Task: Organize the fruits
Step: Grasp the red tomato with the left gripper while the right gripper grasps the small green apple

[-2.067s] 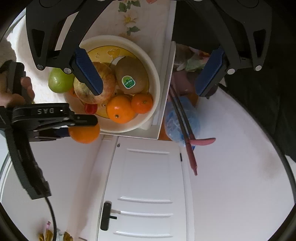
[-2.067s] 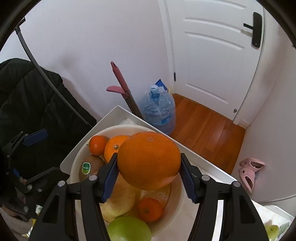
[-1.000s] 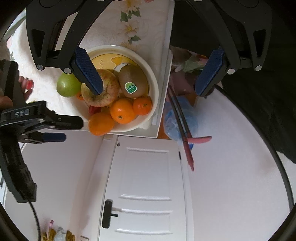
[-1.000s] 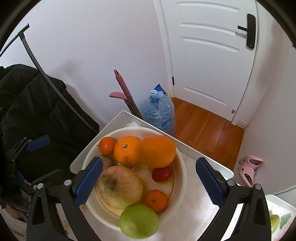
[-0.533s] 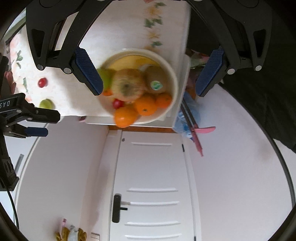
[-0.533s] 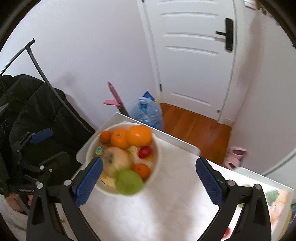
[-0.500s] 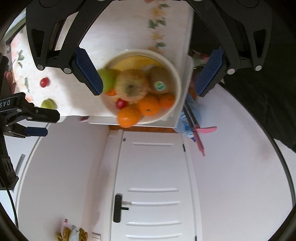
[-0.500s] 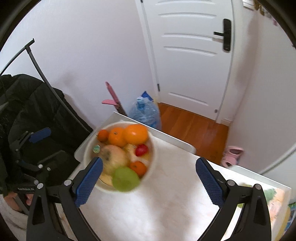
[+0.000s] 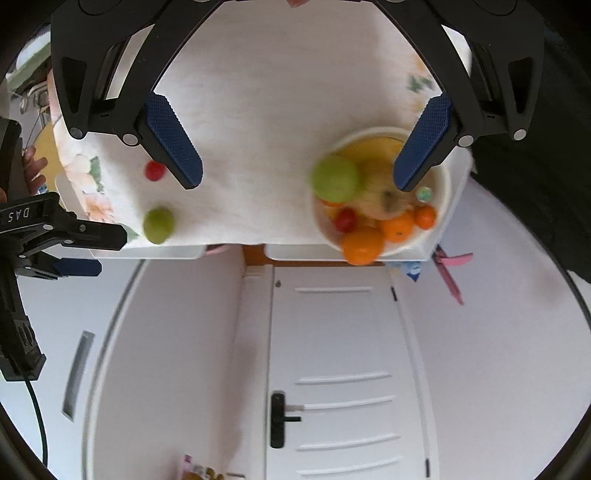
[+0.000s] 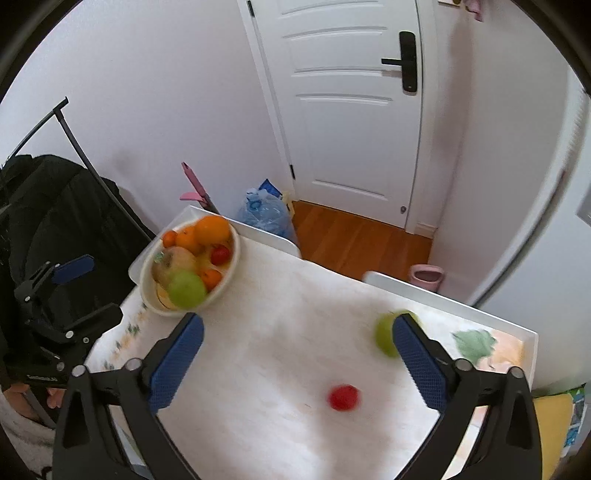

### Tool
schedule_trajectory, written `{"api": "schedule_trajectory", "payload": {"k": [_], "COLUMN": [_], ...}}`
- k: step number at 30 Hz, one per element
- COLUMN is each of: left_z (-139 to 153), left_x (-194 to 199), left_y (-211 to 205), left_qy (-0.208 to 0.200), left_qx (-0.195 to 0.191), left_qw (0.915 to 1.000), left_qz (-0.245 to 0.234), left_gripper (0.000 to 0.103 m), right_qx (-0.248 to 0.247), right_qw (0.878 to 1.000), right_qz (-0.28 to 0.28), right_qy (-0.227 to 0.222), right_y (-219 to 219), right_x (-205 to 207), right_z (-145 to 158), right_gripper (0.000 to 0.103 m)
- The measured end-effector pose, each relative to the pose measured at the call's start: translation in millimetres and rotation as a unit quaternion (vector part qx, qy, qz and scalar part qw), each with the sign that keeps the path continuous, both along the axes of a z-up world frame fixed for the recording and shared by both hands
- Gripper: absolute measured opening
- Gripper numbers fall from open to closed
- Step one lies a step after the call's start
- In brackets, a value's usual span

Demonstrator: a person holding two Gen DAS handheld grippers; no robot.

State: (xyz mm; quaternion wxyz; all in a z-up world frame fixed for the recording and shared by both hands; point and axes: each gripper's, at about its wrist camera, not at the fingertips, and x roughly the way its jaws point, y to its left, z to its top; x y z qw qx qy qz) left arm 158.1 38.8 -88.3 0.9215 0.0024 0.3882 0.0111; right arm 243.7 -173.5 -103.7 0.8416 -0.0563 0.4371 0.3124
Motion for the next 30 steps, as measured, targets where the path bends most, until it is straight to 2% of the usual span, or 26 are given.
{"api": "schedule_trajectory", "payload": {"k": [10, 21, 24, 26, 30], "left_z": [-37, -101, -117, -125, -139], "left_x": [11, 36, 44, 50, 57], "left_y": [-78, -143, -154, -159, -165], "left_qy": [0.018, 0.04, 0.052, 0.06, 0.069], "left_qx": [-0.022, -0.042, -0.04, -0.037, -0.032], "left_qw": [0.9994, 0.9967, 0.9956, 0.9949, 0.994], "left_qz": [-0.019, -0.057, -0.067, -0.073, -0.078], "left_gripper": [0.103, 0.103, 0.093, 0.083, 0.073], "right_qx": [-0.029, -0.058, -0.06, -0.056, -0.051], "right_qw": [1.0, 0.998, 0.997, 0.997, 0.997], "right_qz": [0.011, 0.034, 0.043, 0.049, 0.061], "right_qy": [-0.004, -0.017, -0.017, -0.01, -0.004], "right_y": [-70, -98, -97, -96, -93], "right_x": [12, 40, 44, 48, 54], "right_z": [-29, -71, -84, -92, -105], "right_gripper": [0.102, 0.103, 0.102, 0.102, 0.102]}}
